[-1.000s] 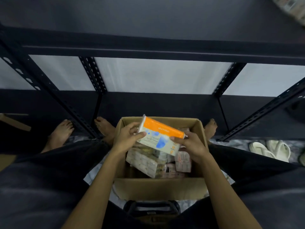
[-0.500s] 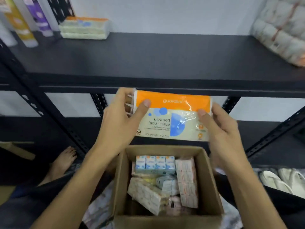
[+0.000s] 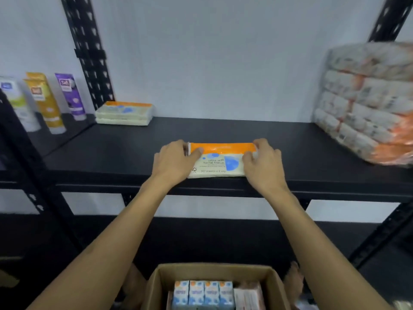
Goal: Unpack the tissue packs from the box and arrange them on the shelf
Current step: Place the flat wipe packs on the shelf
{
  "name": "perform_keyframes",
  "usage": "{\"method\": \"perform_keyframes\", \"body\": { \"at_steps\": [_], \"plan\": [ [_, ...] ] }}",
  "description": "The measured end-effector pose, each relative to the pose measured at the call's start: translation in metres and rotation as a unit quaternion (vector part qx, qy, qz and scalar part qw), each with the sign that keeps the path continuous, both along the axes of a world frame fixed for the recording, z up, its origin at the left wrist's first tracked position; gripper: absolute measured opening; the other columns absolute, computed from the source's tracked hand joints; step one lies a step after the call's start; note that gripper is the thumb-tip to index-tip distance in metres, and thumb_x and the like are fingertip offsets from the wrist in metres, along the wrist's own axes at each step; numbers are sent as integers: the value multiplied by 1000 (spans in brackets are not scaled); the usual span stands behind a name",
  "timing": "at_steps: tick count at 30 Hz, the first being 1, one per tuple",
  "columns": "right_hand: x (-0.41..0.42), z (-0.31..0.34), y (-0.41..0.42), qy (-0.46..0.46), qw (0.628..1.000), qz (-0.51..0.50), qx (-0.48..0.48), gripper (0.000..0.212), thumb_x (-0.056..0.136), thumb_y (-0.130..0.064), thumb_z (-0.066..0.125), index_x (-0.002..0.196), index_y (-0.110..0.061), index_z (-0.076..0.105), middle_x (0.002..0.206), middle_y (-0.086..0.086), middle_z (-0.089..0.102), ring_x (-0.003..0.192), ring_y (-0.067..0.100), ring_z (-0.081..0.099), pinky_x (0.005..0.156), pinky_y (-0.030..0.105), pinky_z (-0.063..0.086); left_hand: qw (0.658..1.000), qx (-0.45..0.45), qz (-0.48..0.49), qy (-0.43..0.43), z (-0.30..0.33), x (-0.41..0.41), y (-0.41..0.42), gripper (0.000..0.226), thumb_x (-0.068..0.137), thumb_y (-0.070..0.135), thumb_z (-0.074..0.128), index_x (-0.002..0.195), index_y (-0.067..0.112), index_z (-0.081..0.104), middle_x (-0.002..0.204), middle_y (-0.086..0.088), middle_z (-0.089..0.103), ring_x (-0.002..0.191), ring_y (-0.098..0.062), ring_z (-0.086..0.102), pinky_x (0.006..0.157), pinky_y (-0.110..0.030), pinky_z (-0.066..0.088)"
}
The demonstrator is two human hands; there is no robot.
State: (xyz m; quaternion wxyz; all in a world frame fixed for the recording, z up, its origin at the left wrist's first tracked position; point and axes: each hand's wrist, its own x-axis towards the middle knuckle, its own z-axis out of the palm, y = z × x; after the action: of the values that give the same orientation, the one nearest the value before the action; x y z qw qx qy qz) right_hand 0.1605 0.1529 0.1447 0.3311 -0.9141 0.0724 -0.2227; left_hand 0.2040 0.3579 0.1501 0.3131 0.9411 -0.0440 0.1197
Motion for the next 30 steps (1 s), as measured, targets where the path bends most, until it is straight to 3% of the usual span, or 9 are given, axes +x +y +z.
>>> {"method": "perform_keyframes", "body": {
  "at_steps": [3,8,13,16,18,20,24,30],
  "plan": [
    [9,0,5,38,997,-39,-56,31,101,-25,43,125,-9,53,123,15,53,116,30,42,93,39,38,1000,8,12,18,3,9,0,50,95,58,58,121,16,58,113,2,64,97,-16,57,89,-39,50],
    [20,7,1,81,993,-31,-79,34,102,-30,39,127,-11,51,130,15,48,120,29,40,97,41,38,998,17,19,65,15,23,3,68,89,63,64,136,17,49,132,-3,56,114,-20,58,81,-35,48],
    [17,12,-7,22,999,-41,-1,42,101,-42,46,134,-20,58,134,9,47,127,28,37,103,44,32,992,-90,11,84,28,21,9,74,91,59,64,145,14,41,142,-5,53,123,-22,53,94,-36,46],
    [17,13,-9,-65,994,-21,-91,33,103,-35,43,118,-19,68,125,3,57,115,22,46,93,35,31,1000,26,8,-12,30,18,2,62,95,61,55,143,23,47,143,-3,53,132,-24,49,107,-46,42],
    [21,16,-5,-52,986,34,-155,34,104,-31,41,115,-18,70,125,3,61,111,22,52,88,35,35,992,100,-47,-66,27,10,-8,53,100,56,48,144,27,49,149,2,50,138,-22,43,111,-45,32],
    [28,15,2,-6,973,95,-209,36,105,-29,39,126,-16,66,140,5,56,125,25,51,98,38,39,976,164,-104,-93,19,6,-19,51,104,50,44,149,27,45,155,6,44,144,-19,36,116,-42,24],
    [37,7,11,62,953,165,-246,46,110,-28,27,148,-13,46,155,5,44,147,22,35,120,36,27,960,221,-163,-56,-1,11,-26,51,110,38,25,159,24,31,166,3,29,155,-16,19,125,-40,13],
    [41,-2,1,91,953,158,-241,52,110,-33,19,159,-17,28,165,-3,28,153,11,19,125,32,14,962,221,-161,-30,-7,13,-22,55,111,40,17,162,23,18,170,2,17,157,-15,6,128,-36,7]
  ]
}}
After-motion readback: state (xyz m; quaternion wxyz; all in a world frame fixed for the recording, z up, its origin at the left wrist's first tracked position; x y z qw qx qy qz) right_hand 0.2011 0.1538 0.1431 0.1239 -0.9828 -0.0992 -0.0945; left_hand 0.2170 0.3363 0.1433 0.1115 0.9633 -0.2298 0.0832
